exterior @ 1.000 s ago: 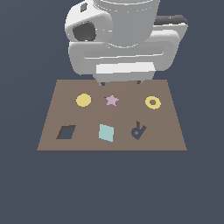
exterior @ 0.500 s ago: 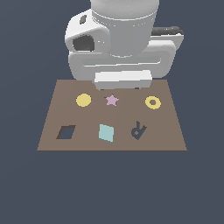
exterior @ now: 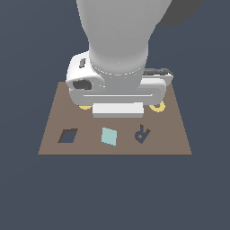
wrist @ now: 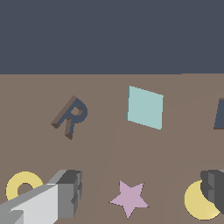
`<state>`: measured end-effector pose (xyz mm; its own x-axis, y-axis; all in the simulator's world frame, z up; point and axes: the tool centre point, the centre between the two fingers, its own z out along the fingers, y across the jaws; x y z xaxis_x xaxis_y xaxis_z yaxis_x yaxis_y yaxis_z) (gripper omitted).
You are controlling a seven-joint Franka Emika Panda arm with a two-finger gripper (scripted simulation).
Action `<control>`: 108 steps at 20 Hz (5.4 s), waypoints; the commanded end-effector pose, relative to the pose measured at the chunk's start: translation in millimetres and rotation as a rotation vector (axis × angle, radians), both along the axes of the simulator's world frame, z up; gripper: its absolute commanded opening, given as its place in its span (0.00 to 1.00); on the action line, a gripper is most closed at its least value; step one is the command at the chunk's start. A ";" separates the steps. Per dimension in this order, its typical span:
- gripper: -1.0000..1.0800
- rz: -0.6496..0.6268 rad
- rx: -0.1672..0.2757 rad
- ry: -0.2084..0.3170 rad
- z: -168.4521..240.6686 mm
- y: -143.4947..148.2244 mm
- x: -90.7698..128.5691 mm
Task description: Insert a designated object into the corresponding slot on a board.
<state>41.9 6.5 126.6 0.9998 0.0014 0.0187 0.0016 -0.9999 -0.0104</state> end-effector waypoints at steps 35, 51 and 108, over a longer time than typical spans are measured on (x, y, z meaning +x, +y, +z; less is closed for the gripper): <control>0.00 -0.064 -0.010 0.019 -96.8 -25.1 53.6; 0.00 -0.072 -0.010 0.020 -93.7 -26.0 54.1; 0.00 -1.555 0.008 0.024 -86.3 -164.6 46.7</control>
